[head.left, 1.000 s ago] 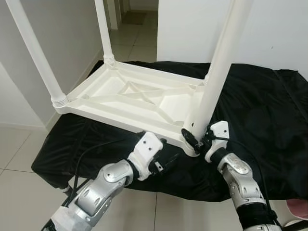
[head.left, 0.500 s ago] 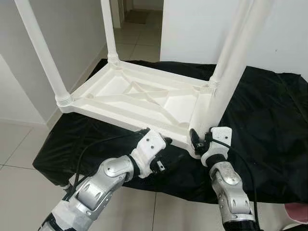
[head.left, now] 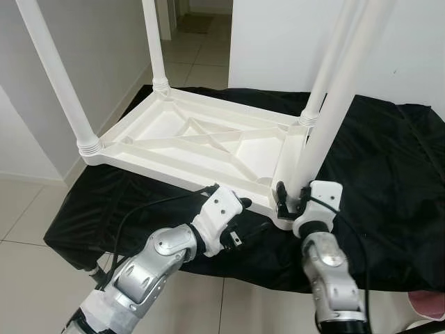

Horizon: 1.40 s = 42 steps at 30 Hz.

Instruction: Building children table

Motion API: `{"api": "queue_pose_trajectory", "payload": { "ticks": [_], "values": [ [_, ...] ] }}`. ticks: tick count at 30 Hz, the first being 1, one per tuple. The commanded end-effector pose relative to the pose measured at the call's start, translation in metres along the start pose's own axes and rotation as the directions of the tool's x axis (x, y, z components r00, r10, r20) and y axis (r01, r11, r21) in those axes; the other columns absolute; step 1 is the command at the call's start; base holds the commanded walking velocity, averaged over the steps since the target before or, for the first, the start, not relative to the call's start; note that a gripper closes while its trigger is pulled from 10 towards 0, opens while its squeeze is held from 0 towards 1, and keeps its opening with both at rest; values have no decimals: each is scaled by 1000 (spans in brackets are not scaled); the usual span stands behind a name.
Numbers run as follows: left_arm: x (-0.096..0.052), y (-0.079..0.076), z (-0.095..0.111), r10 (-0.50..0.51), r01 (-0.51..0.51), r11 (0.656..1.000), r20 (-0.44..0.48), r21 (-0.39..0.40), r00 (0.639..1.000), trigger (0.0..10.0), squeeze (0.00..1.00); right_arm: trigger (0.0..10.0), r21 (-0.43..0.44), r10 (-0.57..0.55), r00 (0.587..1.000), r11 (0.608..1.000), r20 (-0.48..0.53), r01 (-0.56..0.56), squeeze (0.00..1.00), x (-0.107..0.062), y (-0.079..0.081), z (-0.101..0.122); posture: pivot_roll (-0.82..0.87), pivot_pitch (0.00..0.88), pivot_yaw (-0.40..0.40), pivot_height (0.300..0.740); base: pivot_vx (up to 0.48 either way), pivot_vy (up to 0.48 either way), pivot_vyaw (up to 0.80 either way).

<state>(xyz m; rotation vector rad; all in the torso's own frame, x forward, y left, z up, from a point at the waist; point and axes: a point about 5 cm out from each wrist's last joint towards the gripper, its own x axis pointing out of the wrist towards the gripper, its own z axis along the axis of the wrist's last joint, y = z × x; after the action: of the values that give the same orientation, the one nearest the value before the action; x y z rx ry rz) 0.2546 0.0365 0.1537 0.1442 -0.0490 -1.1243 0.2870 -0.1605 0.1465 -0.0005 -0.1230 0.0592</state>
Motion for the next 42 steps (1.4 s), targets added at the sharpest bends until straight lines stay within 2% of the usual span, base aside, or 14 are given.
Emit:
{"api": "queue_pose_trajectory", "payload": {
  "ticks": [1, 3, 4, 12, 17, 22, 23, 24, 30, 34, 35, 36, 37, 42],
  "values": [
    [-2, 1, -2, -16, 16, 1000, -13, 10, 1000, 10000, 0, 10000, 0, 106, 994, 994, 27, -106, 0, 4, 2, 5, -19, 3, -16, 740, 0, 0, 0],
    [-2, 1, -2, -16, 16, 1000, -13, 10, 1000, 10000, 0, 10000, 0, 106, 994, 994, 27, -106, 0, 4, 2, 5, -19, 3, -16, 740, 0, 0, 0],
    [-2, 1, -2, -13, 13, 1000, -12, 10, 1000, 10000, 0, 10000, -17, 217, 976, 976, 7, -217, 0, 7, 1, 6, -18, 3, -20, 740, 0, 0, 0],
    [-6, 4, -5, 5, -5, 1000, -20, 11, 1000, 10000, 0, 10000, -87, 395, 915, 912, -76, -401, 0, 19, -8, 3, -12, 0, -17, 740, 0, 0, 0],
    [-10, 4, -7, 11, -11, 1000, -29, 16, 1000, 10000, 0, 10000, -74, 551, 822, 822, -140, -564, 0, 17, -10, -6, 0, 0, -28, 740, 0, 0, 0],
    [-10, 5, -7, 13, -12, 1000, -32, 23, 999, 10000, 0, 9569, -72, 579, 799, 801, -163, -594, 0, 16, -11, -10, 10, 0, -41, 740, 0, 0, 0],
    [-9, 5, -6, 14, -13, 1000, -28, 26, 1000, 10000, 0, 2039, -60, 589, 789, 794, -175, -606, 0, 15, -13, -12, 9, 0, -42, 740, 0, 0, 0],
    [-9, 5, -7, 17, -16, 1000, -28, 26, 999, 10000, 0, 0, -59, 600, 779, 784, -185, -618, 0, 13, -13, -15, 9, 0, -44, 740, 0, 0, 0],
    [-8, 5, -6, 13, -12, 999, -26, 30, 1000, 10000, 0, 0, -58, 621, 760, 766, -190, -640, 0, 13, -14, -18, 8, 0, -36, 740, 0, 0, 0],
    [-9, 6, -5, 15, -14, 999, -24, 32, 1000, 10000, 0, 0, -46, 608, 771, 779, -190, -626, 0, 13, -18, -19, 7, 0, -31, 740, 0, 0, 0],
    [-10, 6, -5, 14, -13, 999, -27, 33, 1000, 10000, 0, 8941, -38, 601, 775, 785, -195, -618, 0, 11, -19, -21, 5, 0, -27, 740, 0, 0, 0],
    [-10, 6, -5, 14, -13, 999, -27, 33, 1000, 10000, 0, 8941, -38, 601, 775, 785, -195, -618, 0, 11, -19, -21, 5, 0, -27, 740, 0, 0, 0],
    [-11, 5, -6, 9, -8, 999, -31, 32, 999, 10000, 0, 10000, 3, 568, 800, 816, -194, -579, 0, 8, -19, -24, 2, 0, -21, 740, 0, 0, 0],
    [-11, 5, -6, 12, -11, 1000, -29, 25, 1000, 10000, 0, 10000, 15, 501, 848, 862, -174, -506, 0, 6, -18, -21, -3, 0, -21, 740, 0, 0, 0]
  ]
}}
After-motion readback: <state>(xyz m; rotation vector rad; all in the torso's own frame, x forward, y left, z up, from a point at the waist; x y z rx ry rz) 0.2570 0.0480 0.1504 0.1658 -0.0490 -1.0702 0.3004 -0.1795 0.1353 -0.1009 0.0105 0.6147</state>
